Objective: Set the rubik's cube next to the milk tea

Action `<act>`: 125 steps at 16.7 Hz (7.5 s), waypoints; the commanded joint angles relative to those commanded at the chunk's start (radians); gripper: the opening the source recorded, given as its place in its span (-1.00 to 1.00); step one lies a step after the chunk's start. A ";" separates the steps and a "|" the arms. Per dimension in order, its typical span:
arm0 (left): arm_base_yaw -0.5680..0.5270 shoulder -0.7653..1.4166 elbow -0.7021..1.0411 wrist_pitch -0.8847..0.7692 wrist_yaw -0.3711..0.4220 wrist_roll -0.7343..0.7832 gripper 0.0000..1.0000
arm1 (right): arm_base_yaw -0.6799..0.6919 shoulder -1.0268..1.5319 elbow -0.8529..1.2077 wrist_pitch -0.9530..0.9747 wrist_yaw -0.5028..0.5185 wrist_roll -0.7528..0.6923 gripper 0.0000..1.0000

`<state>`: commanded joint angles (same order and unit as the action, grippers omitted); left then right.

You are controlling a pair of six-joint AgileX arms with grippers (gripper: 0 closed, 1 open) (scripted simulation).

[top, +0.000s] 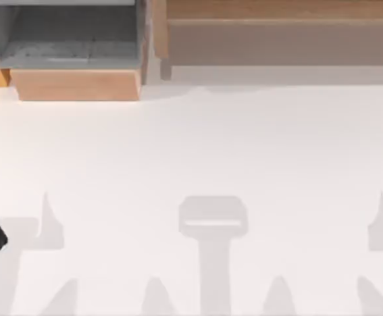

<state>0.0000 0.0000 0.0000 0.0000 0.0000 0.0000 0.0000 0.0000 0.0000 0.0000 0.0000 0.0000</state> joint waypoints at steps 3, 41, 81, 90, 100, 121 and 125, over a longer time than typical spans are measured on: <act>0.000 0.000 0.000 0.000 0.000 0.000 1.00 | -0.005 0.010 0.008 0.007 -0.004 0.000 1.00; 0.000 0.000 0.000 0.000 0.000 0.000 1.00 | -0.383 2.063 1.079 0.991 -0.350 0.015 1.00; 0.000 0.000 0.000 0.000 0.000 0.000 1.00 | -0.364 2.134 1.231 0.905 -0.327 0.017 -1.00; 0.000 0.000 0.000 0.000 0.000 0.000 1.00 | -0.300 1.980 1.477 0.448 -0.224 -0.278 -1.00; 0.000 0.000 0.000 0.000 0.000 0.000 1.00 | -0.265 1.913 1.854 -0.695 -0.122 -0.431 -1.00; 0.000 0.000 0.000 0.000 0.000 0.000 1.00 | -0.167 2.160 1.821 -1.219 0.010 -0.158 -1.00; 0.000 0.000 0.000 0.000 0.000 0.000 1.00 | -0.156 2.154 1.822 -1.209 0.006 -0.160 -1.00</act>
<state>0.0000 0.0000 0.0000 0.0000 0.0000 0.0000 -0.1562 2.1537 1.8221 -1.2089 0.0063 -0.1600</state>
